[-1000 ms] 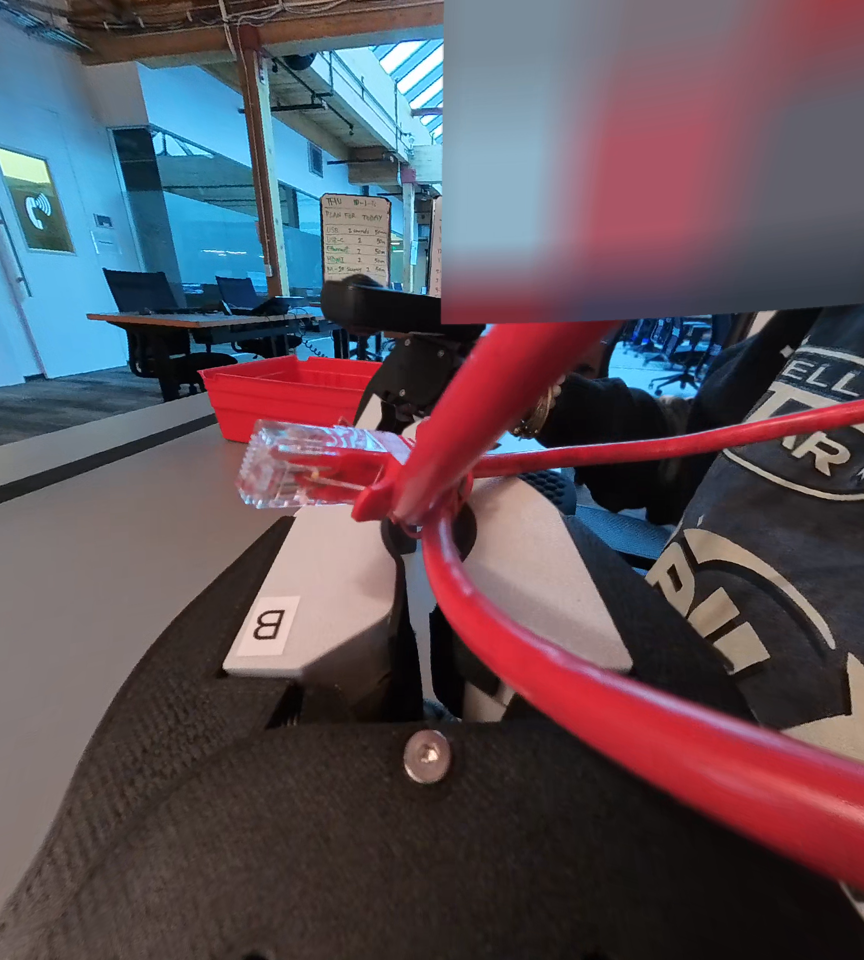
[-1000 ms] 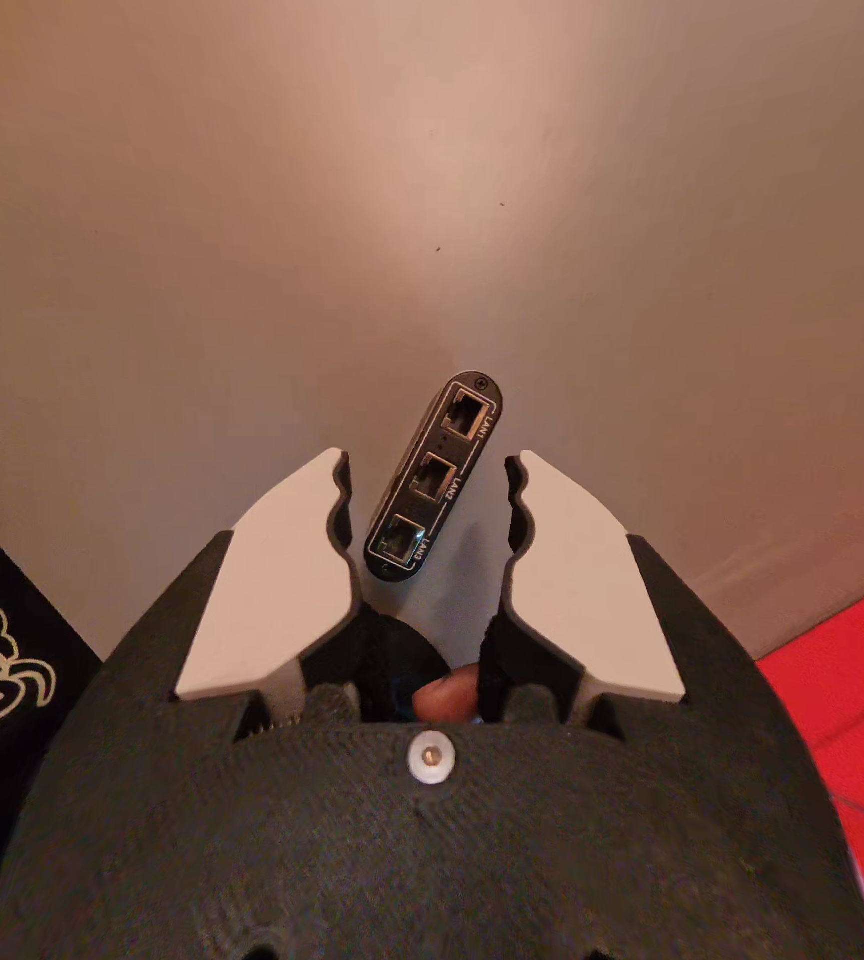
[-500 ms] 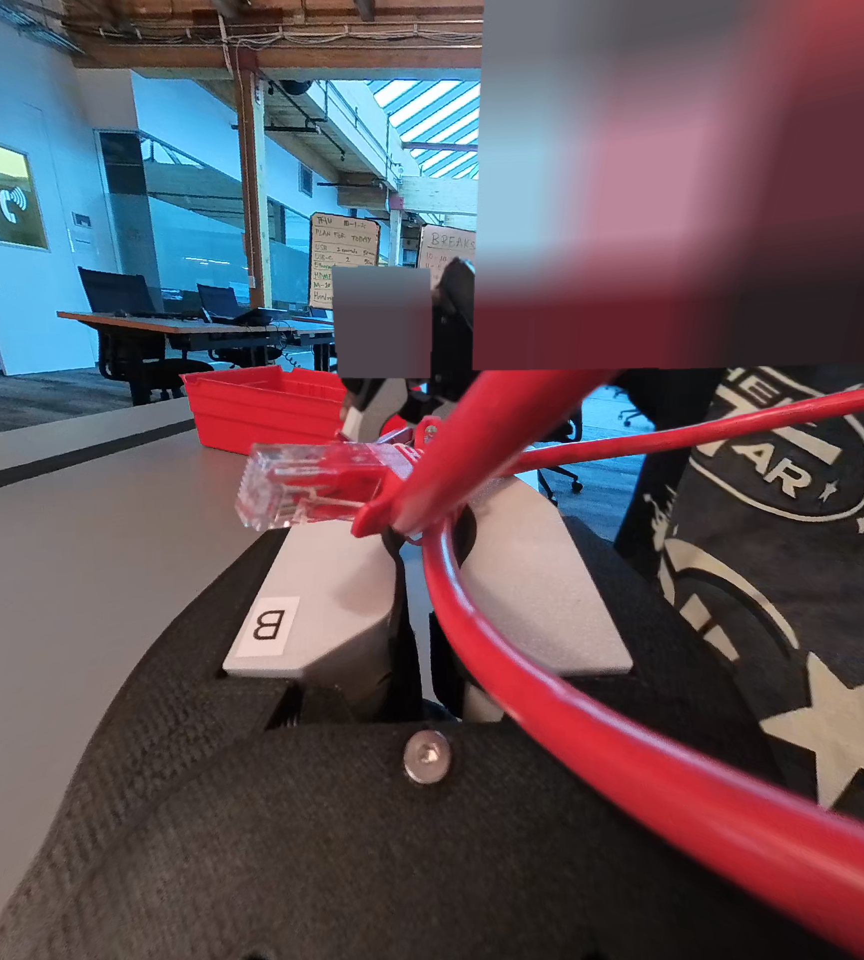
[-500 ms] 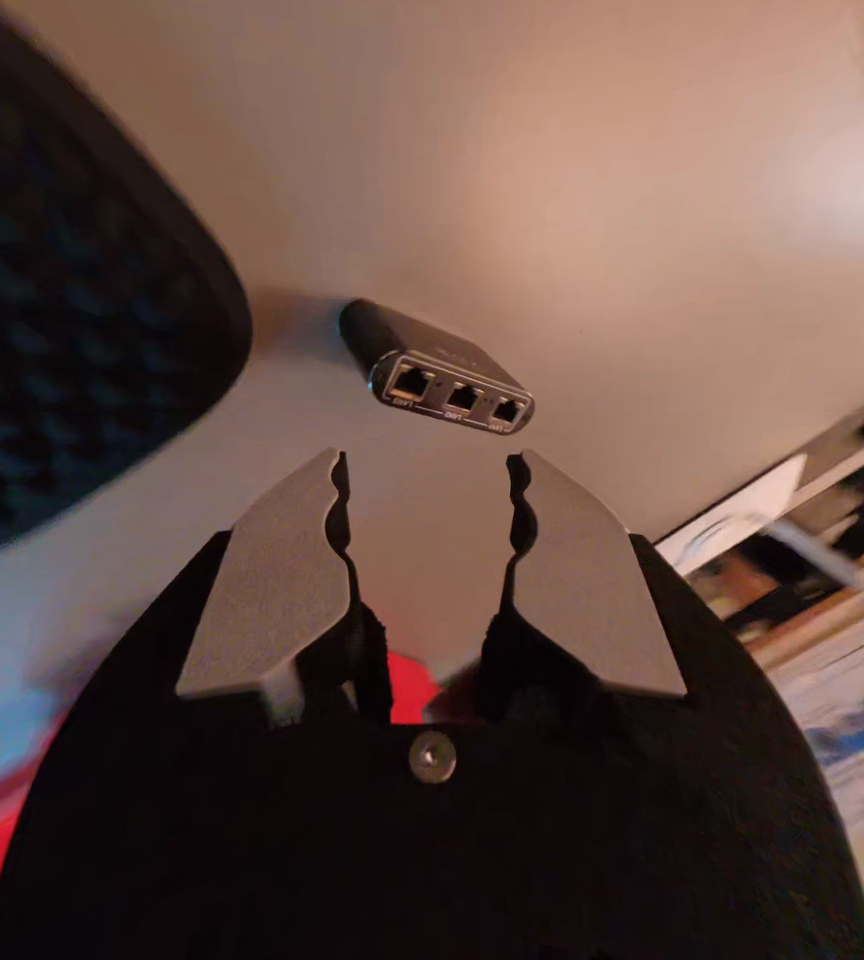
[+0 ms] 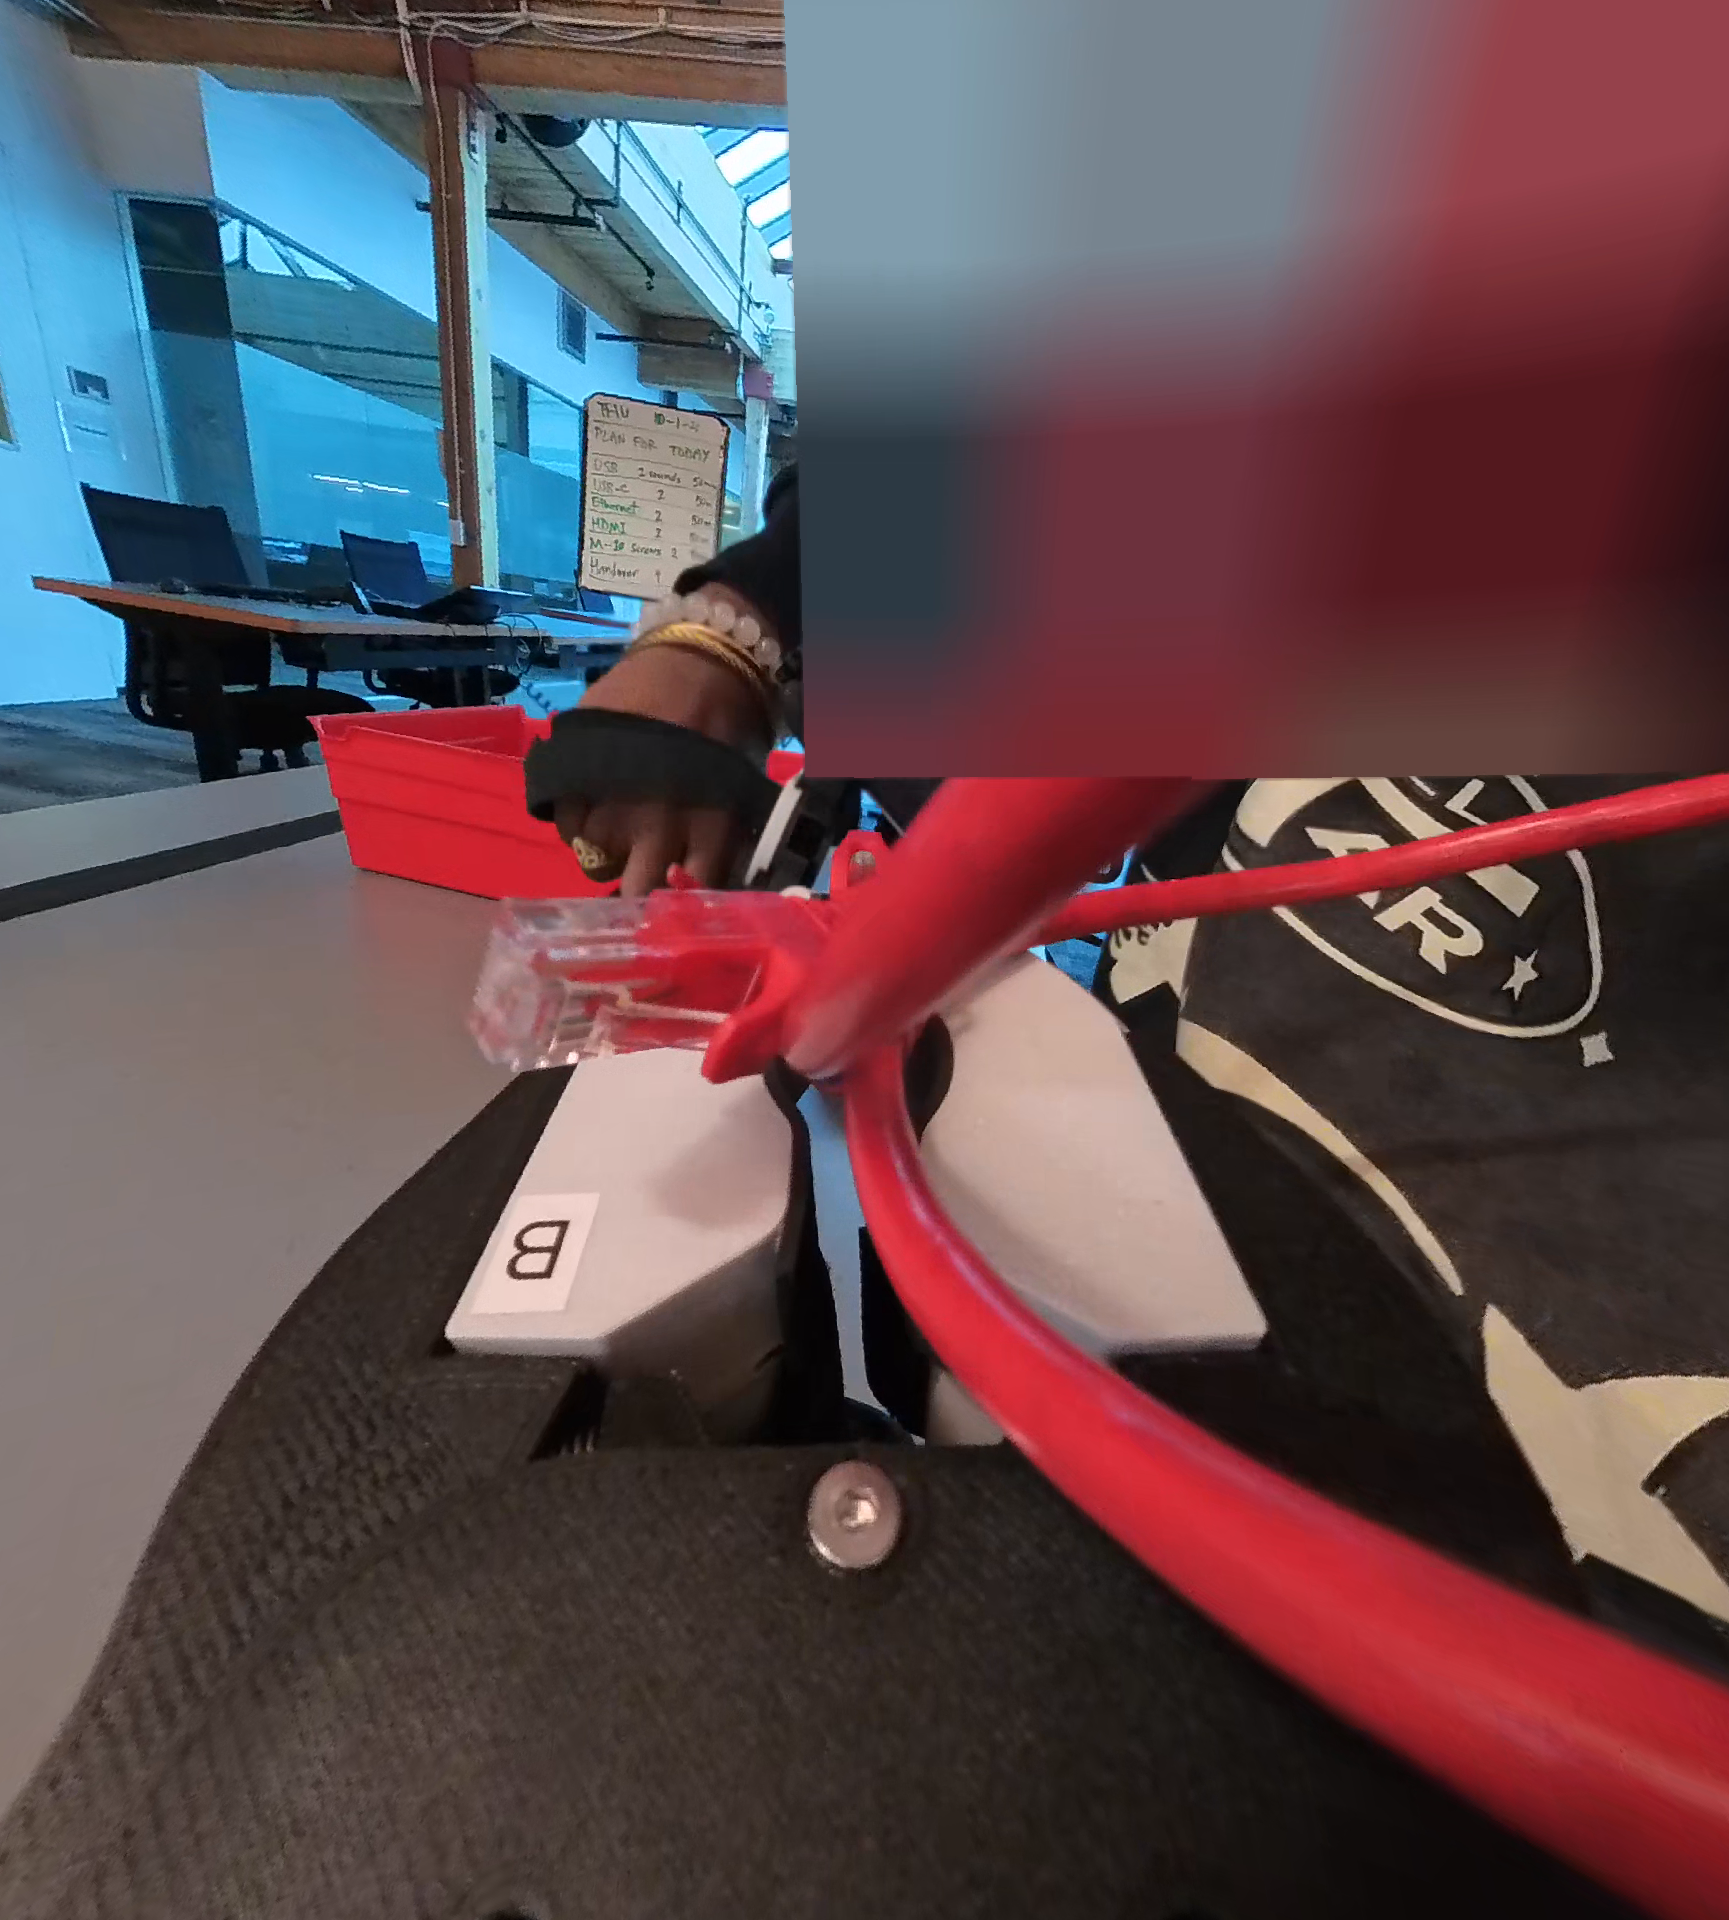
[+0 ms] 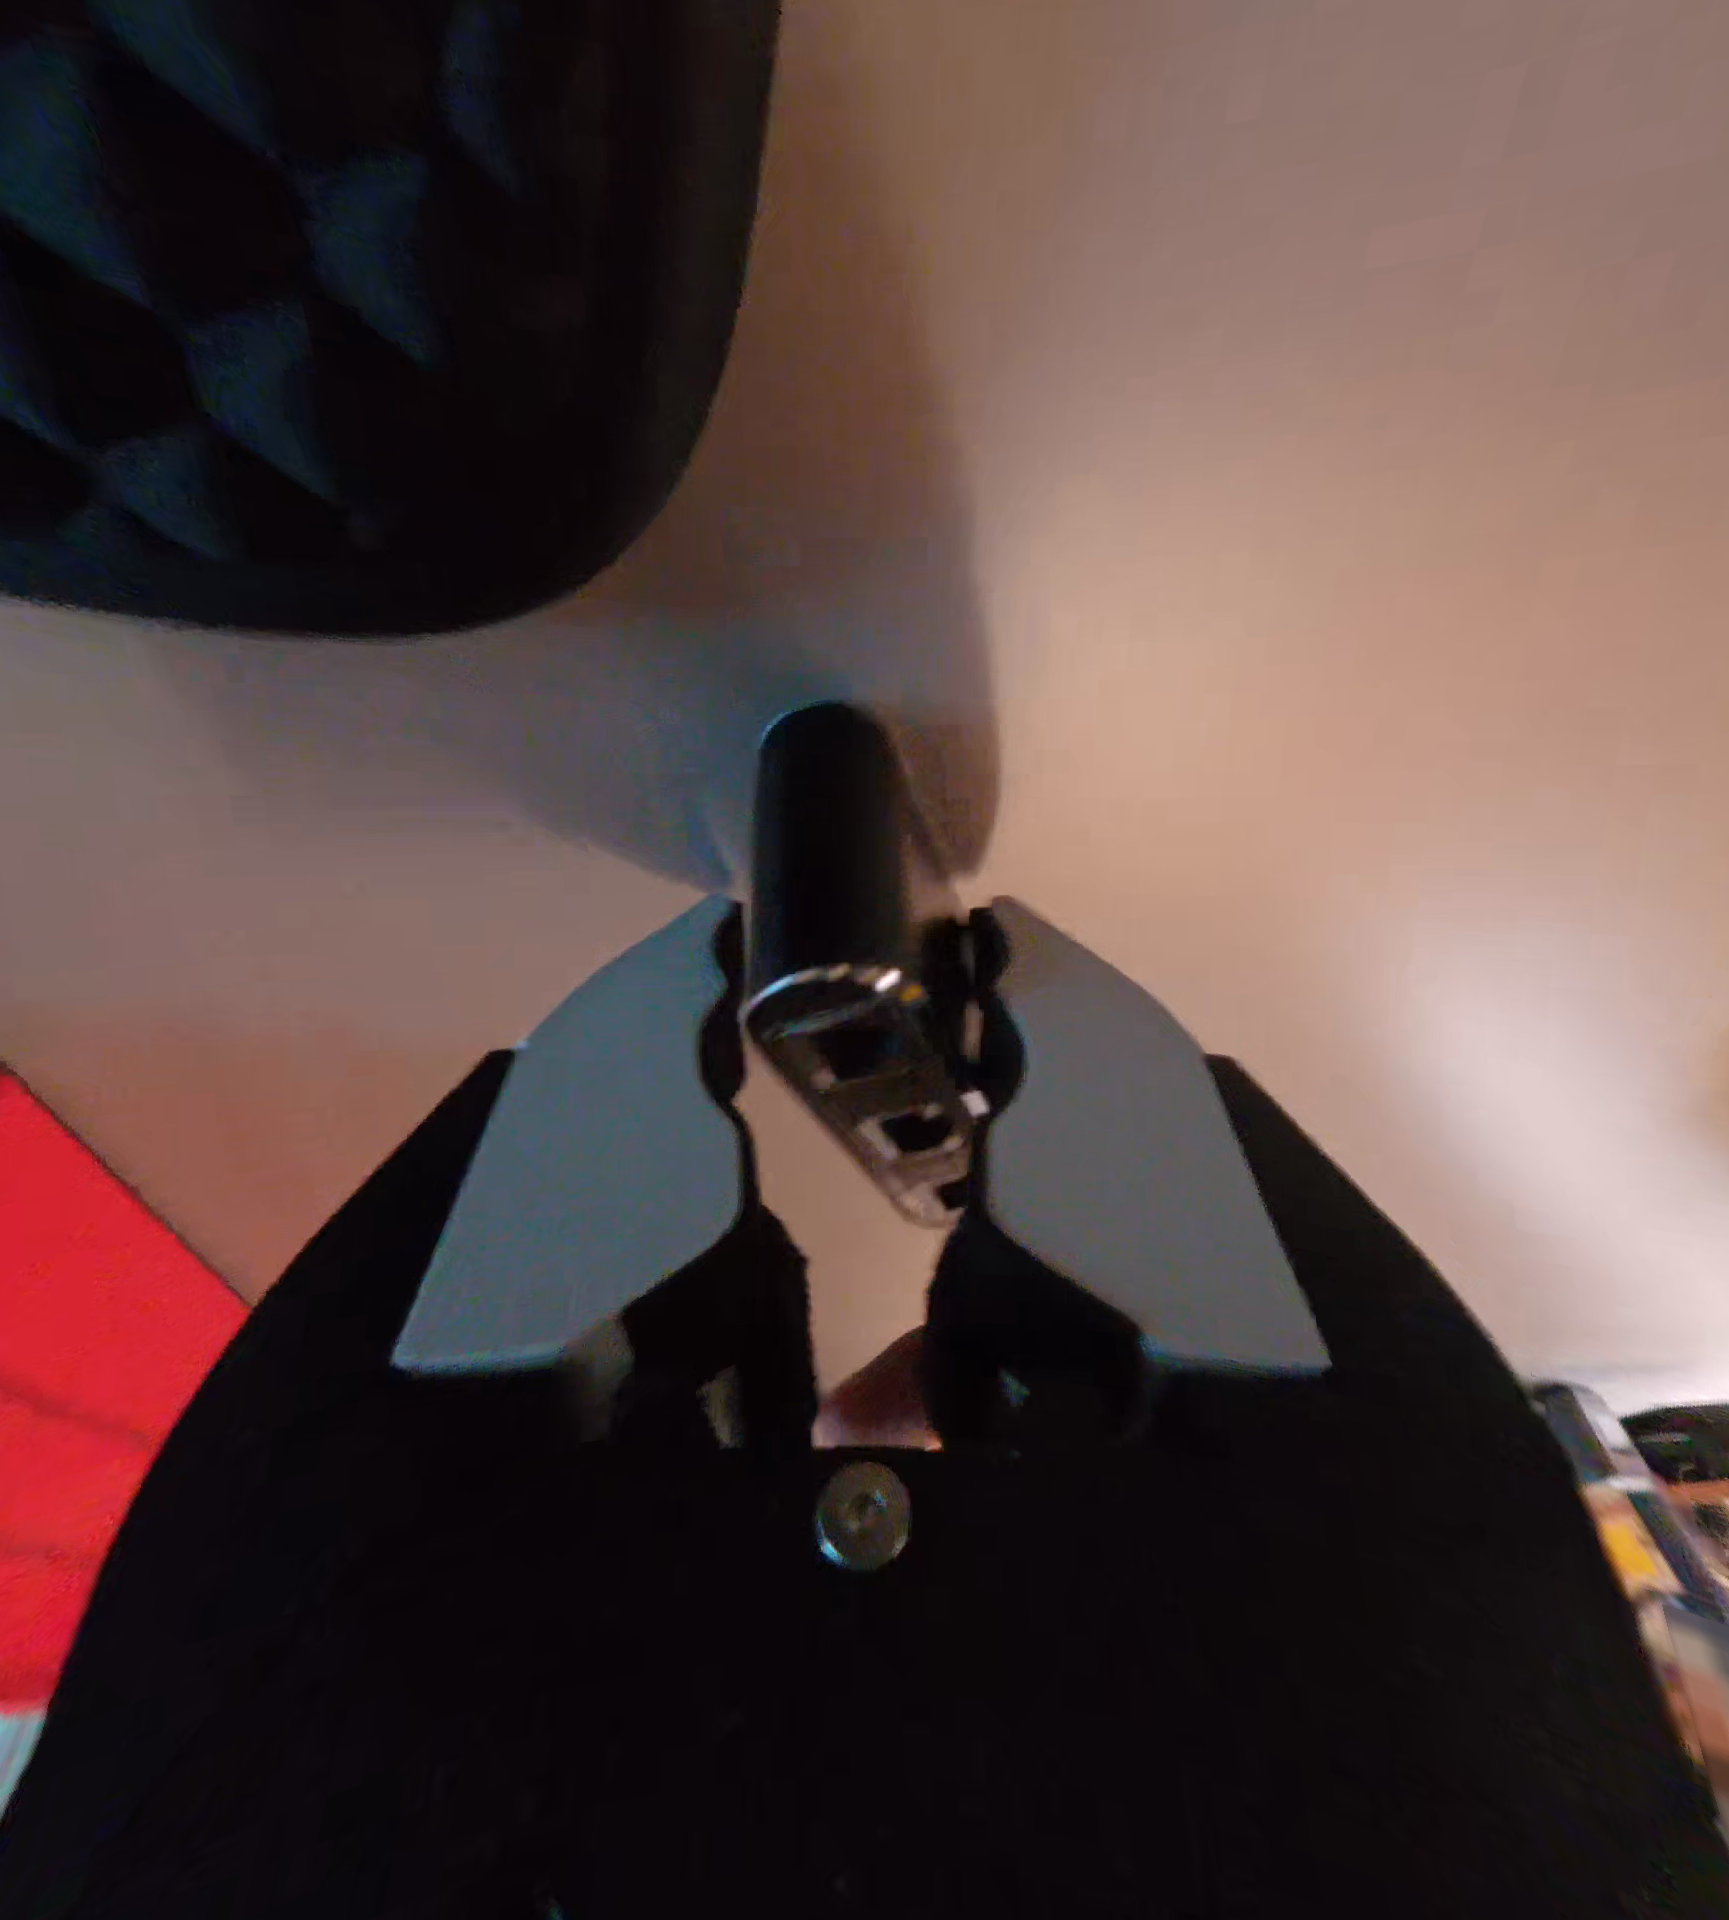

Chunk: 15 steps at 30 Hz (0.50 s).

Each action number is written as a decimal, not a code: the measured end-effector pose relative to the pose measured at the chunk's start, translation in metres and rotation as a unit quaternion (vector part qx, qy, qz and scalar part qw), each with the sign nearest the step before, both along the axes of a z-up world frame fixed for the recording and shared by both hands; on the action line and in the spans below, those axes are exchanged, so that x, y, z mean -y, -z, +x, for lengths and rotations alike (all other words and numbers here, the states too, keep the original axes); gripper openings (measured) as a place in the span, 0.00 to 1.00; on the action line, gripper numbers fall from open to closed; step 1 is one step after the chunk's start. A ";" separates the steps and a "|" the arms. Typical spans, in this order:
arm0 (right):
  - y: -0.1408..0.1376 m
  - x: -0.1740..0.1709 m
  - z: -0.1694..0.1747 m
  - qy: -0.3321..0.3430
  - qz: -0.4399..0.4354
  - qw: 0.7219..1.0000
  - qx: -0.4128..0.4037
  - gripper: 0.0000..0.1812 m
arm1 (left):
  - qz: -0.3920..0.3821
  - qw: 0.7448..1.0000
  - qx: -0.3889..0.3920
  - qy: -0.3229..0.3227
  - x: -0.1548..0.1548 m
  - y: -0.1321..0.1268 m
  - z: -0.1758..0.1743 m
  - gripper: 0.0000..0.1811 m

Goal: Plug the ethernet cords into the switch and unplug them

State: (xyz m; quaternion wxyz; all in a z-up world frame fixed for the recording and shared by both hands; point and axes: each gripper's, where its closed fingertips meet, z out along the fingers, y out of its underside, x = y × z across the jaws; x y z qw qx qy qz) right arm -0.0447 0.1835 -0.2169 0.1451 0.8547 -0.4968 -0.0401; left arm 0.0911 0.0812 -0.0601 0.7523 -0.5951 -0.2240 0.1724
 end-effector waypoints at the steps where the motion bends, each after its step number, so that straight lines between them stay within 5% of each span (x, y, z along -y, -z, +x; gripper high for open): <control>1: 0.003 -0.002 0.001 0.010 0.007 1.000 0.003 0.18 | 0.002 1.000 -0.001 0.000 0.000 -0.001 0.000 0.07; 5: 0.000 0.004 -0.001 0.110 -0.025 0.993 0.024 0.15 | 0.004 1.000 0.000 -0.002 0.002 -0.001 0.000 0.07; 8: -0.021 0.024 0.004 0.252 -0.106 0.955 0.113 0.15 | 0.010 1.000 0.002 -0.011 0.005 0.000 -0.002 0.06; 11: -0.068 0.054 0.007 0.384 -0.235 0.860 0.242 0.15 | 0.026 0.999 0.010 -0.022 0.009 -0.002 -0.004 0.07; 15: -0.148 0.071 0.024 0.427 -0.390 0.667 0.470 0.14 | 0.051 0.998 0.024 -0.032 0.014 -0.005 -0.007 0.06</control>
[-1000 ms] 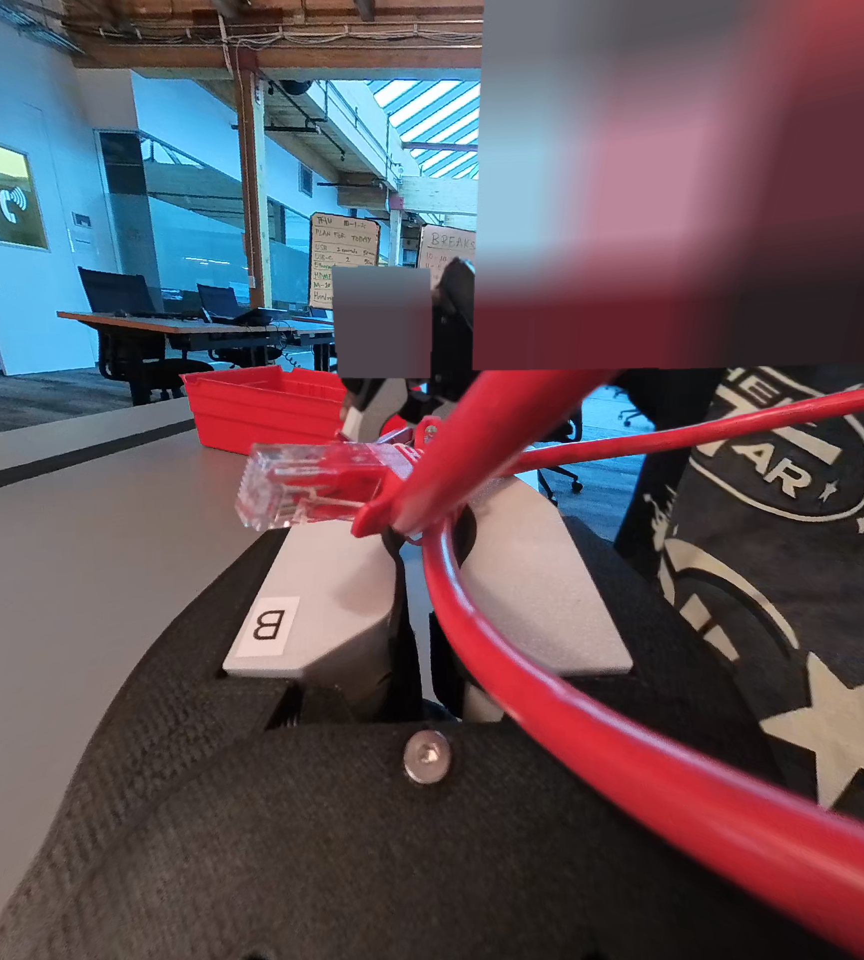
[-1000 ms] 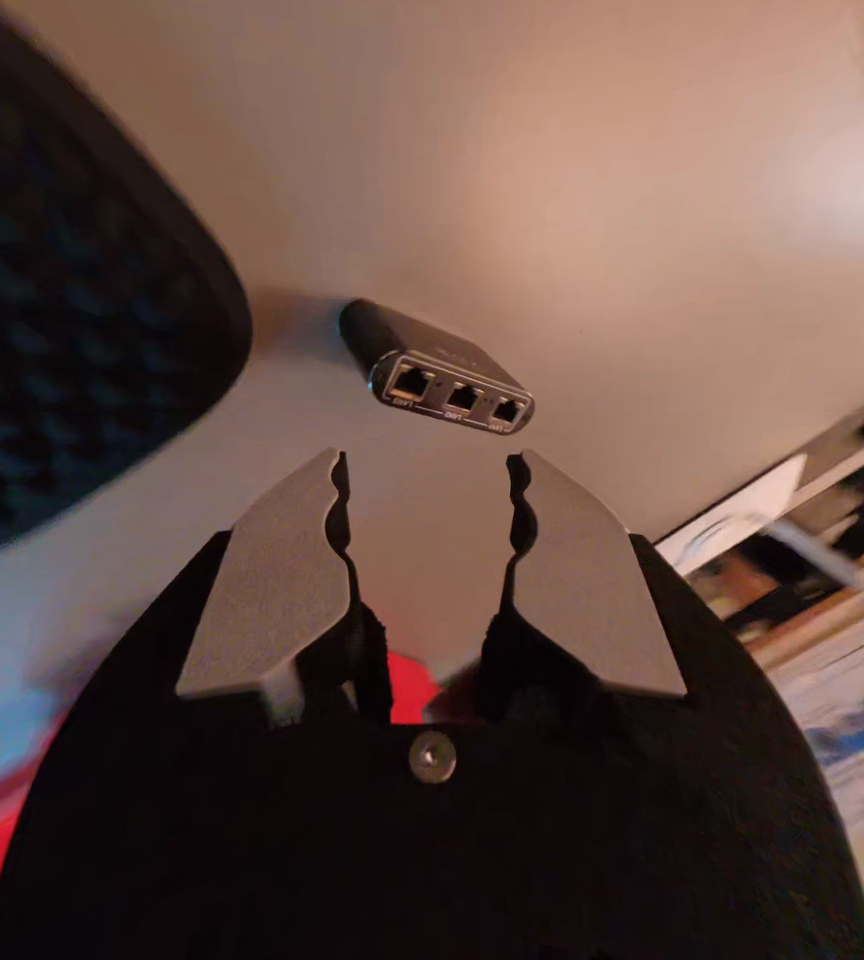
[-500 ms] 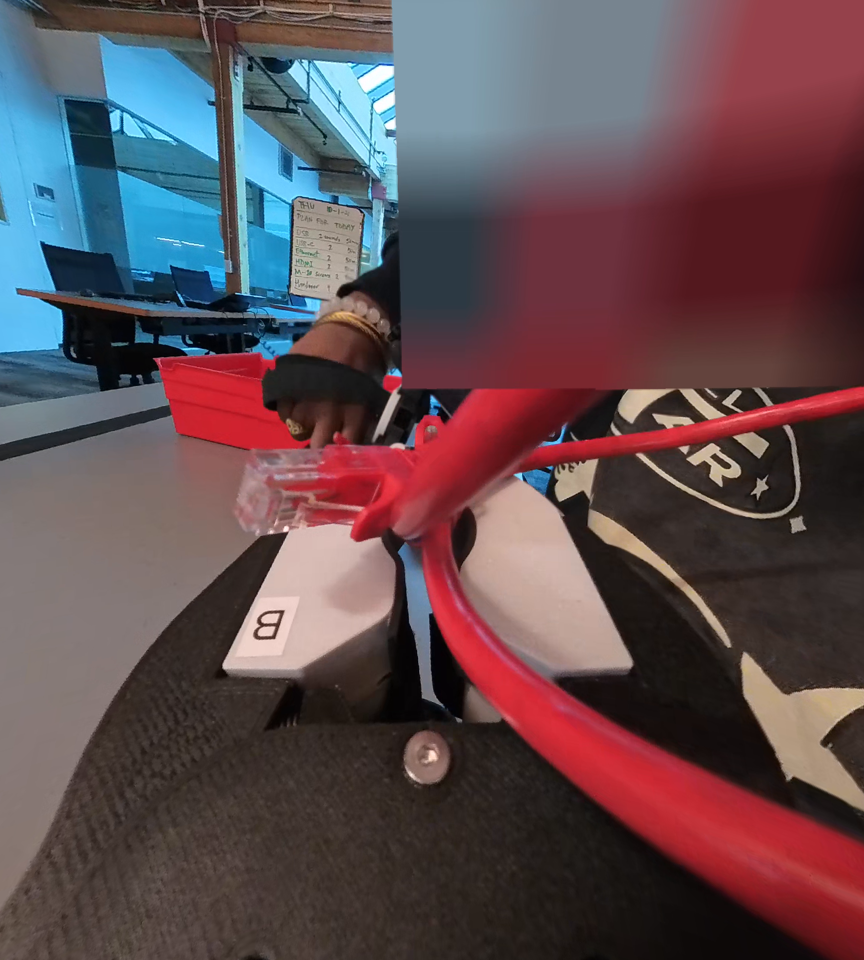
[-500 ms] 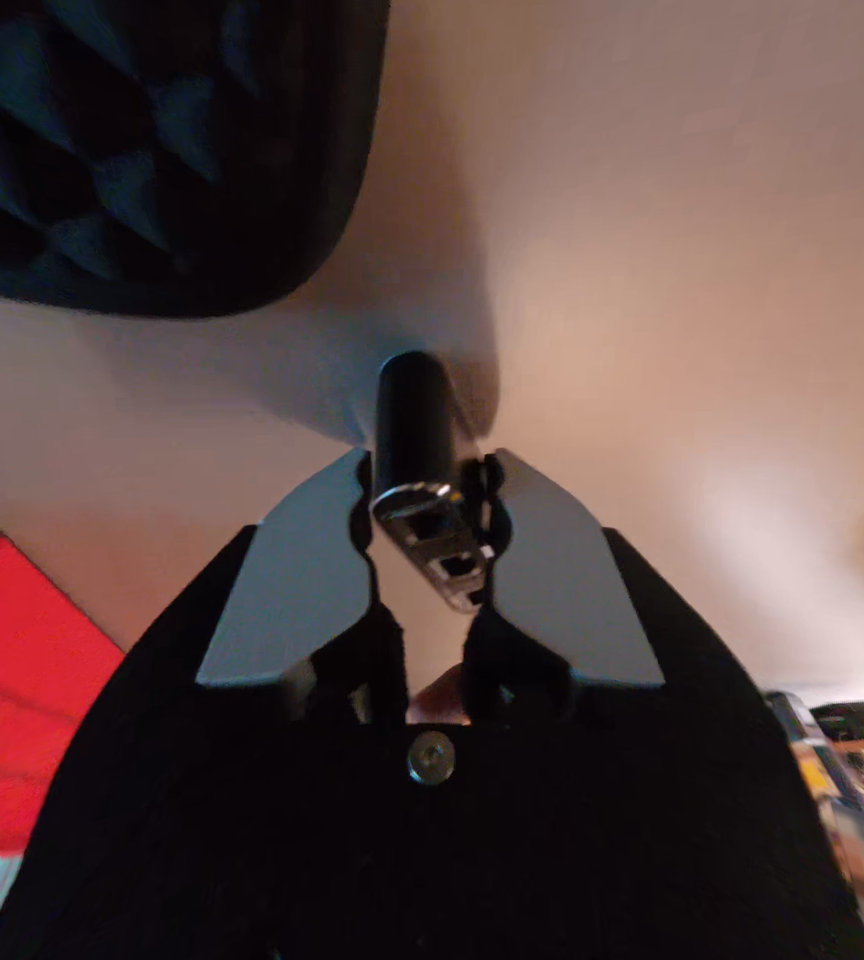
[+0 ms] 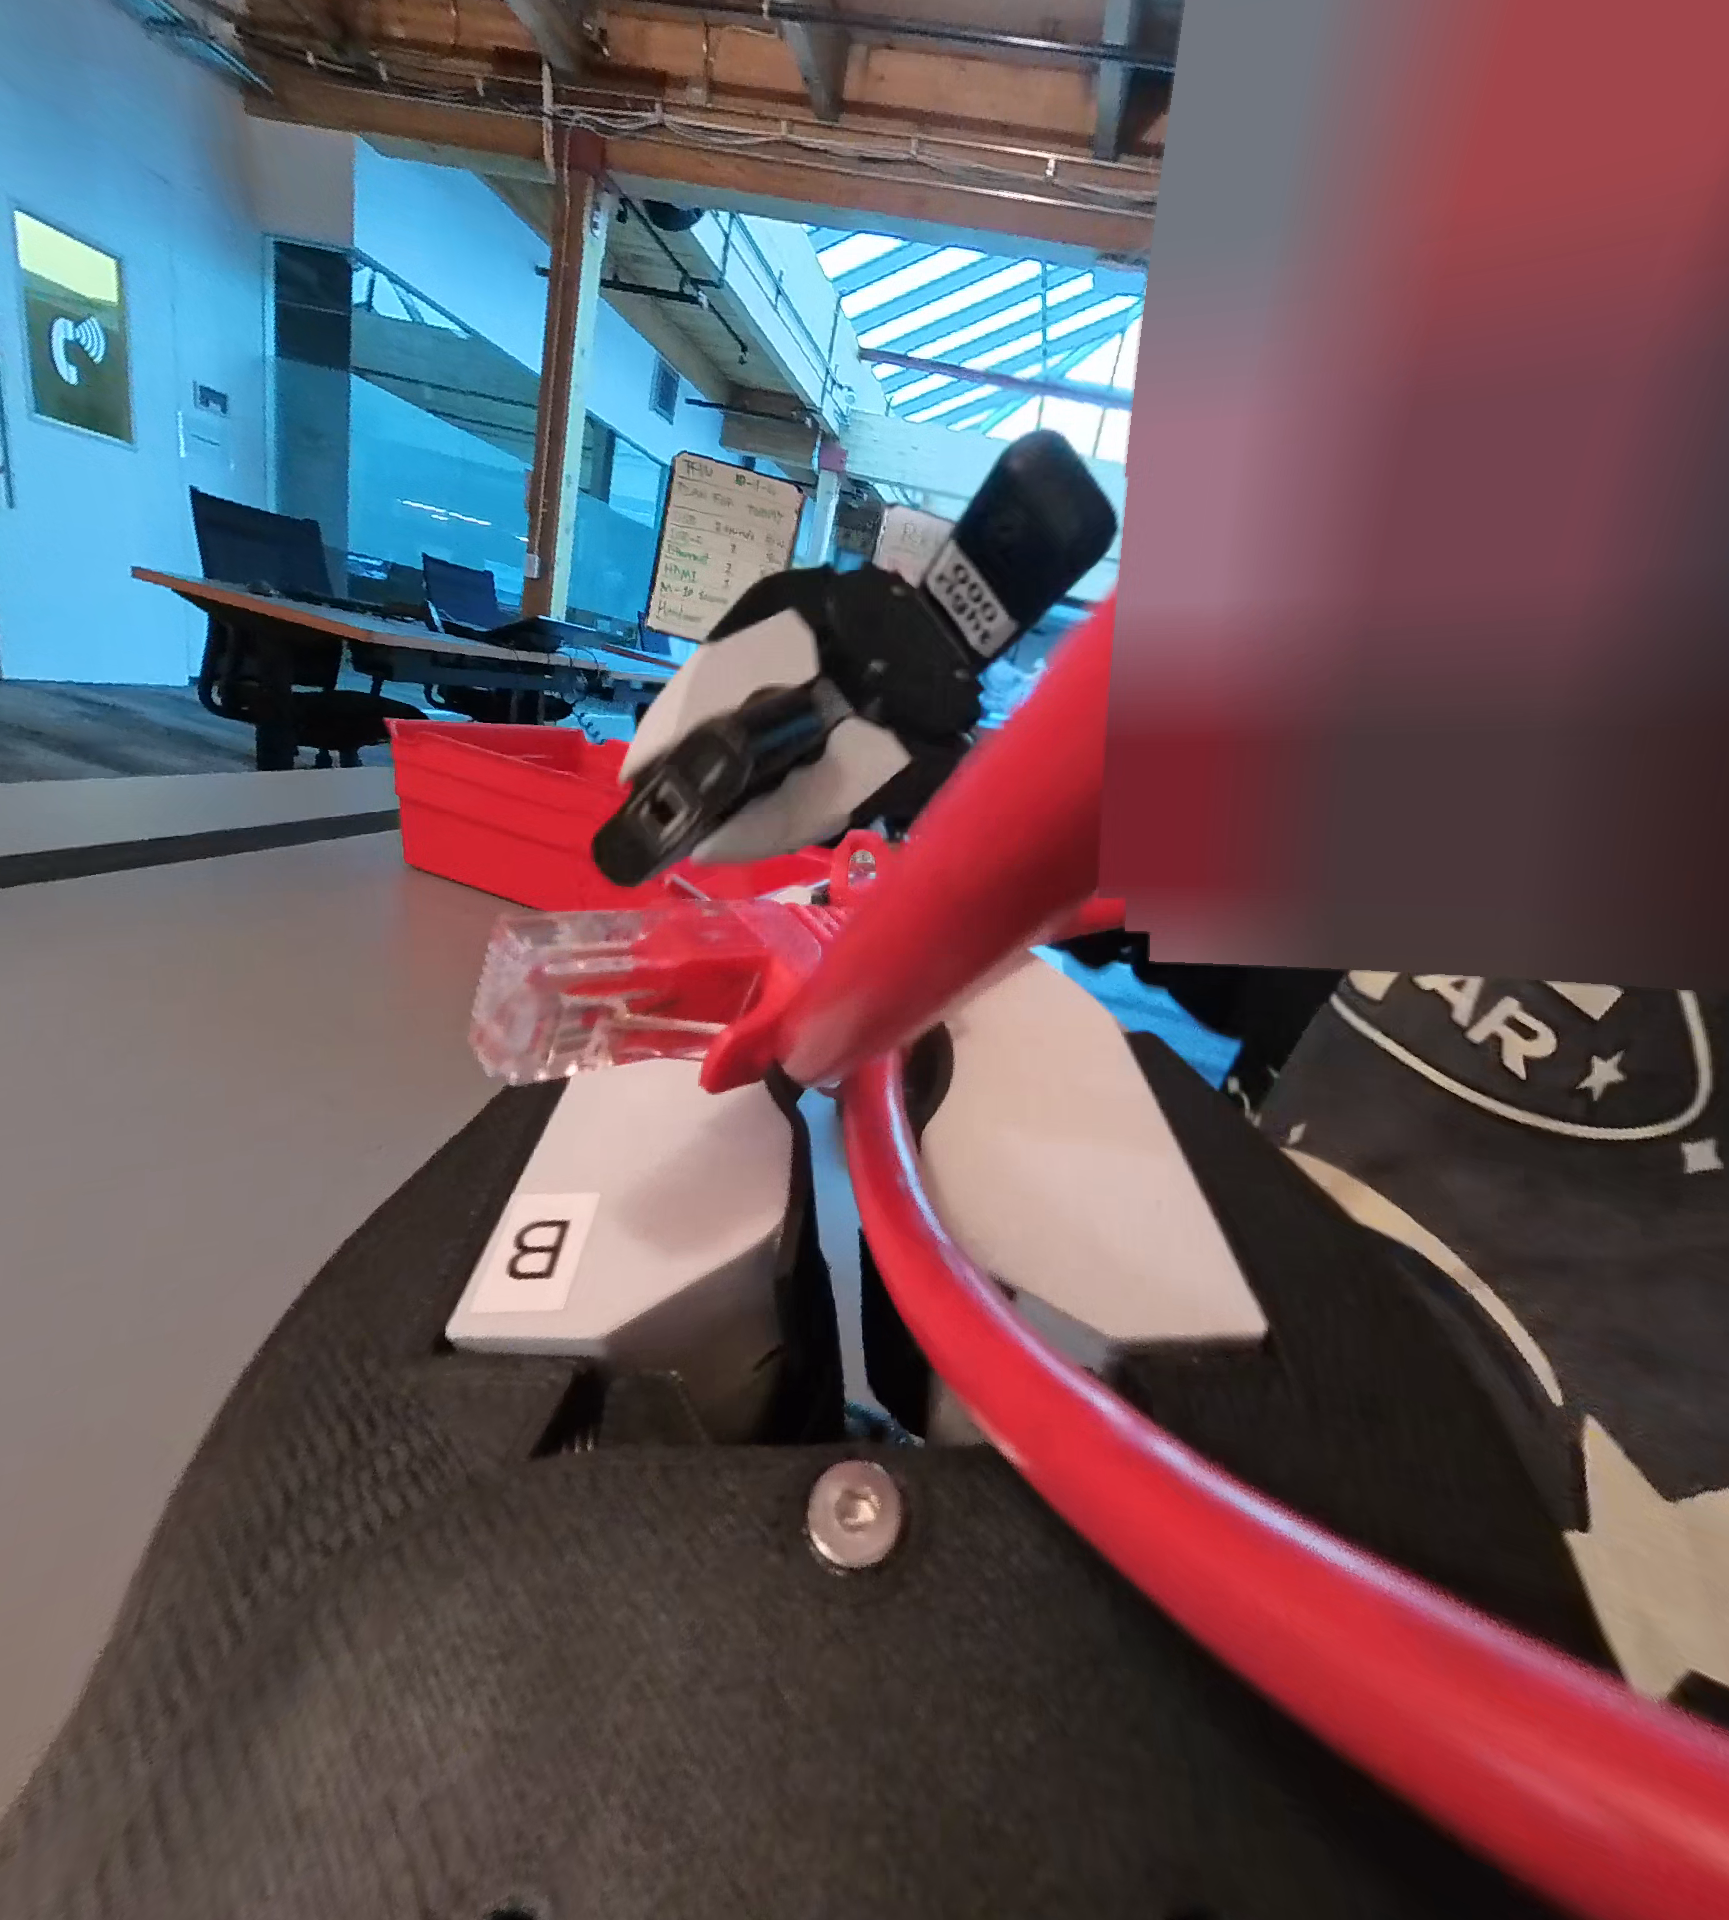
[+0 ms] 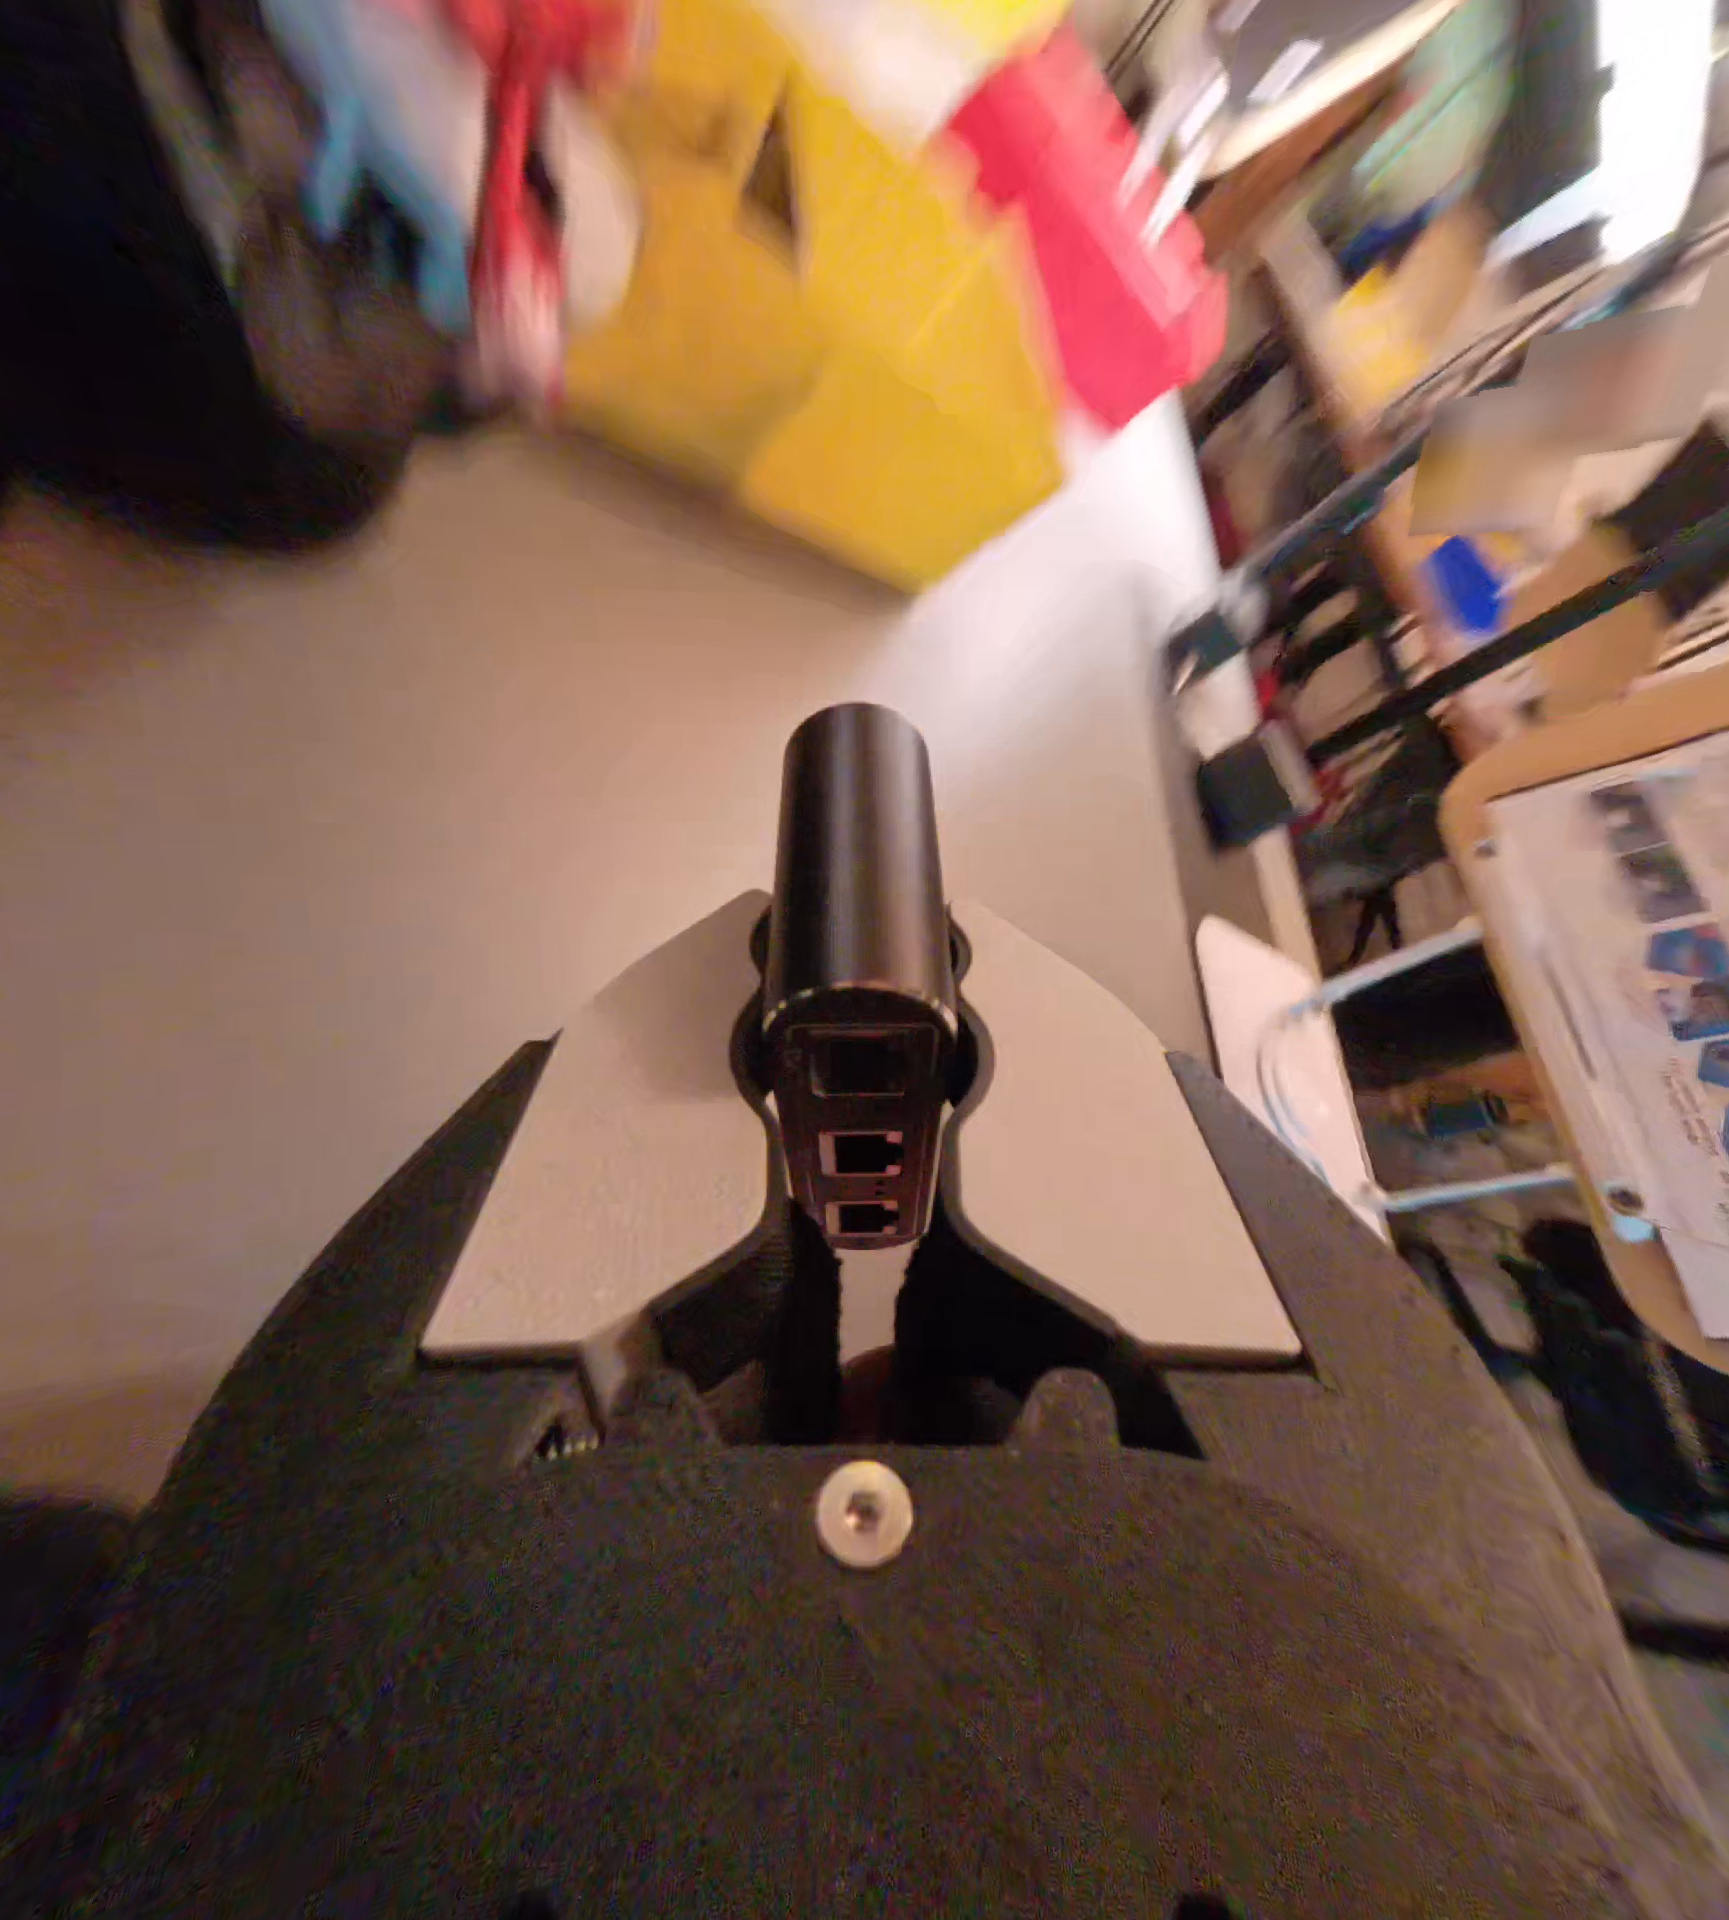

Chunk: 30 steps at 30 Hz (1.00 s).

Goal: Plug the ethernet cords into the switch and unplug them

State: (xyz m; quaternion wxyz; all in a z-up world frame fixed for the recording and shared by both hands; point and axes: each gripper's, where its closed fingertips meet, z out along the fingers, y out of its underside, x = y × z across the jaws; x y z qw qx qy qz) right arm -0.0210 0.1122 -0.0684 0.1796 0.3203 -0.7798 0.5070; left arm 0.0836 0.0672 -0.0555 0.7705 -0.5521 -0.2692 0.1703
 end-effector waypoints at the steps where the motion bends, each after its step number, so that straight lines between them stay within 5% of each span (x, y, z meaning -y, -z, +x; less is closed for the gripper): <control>1: -0.016 -0.003 0.009 -0.003 -0.062 0.997 0.041 0.14 | 0.007 1.000 0.004 0.002 0.000 -0.001 0.000 0.07; 4: -0.039 -0.013 0.031 -0.014 -0.193 0.978 0.083 0.14 | 0.016 1.000 -0.002 0.014 -0.003 -0.010 0.005 0.06; 9: -0.036 -0.017 0.058 -0.015 -0.259 0.965 0.043 0.15 | 0.024 0.999 -0.032 0.034 -0.013 -0.023 0.013 0.07; 19: -0.020 -0.012 0.097 -0.069 -0.190 0.977 -0.071 0.15 | 0.011 0.996 0.023 0.083 -0.027 -0.006 0.011 0.07; 30: -0.010 -0.004 0.105 -0.072 -0.199 0.960 -0.181 0.15 | -0.020 0.995 0.030 0.098 -0.036 0.001 0.015 0.06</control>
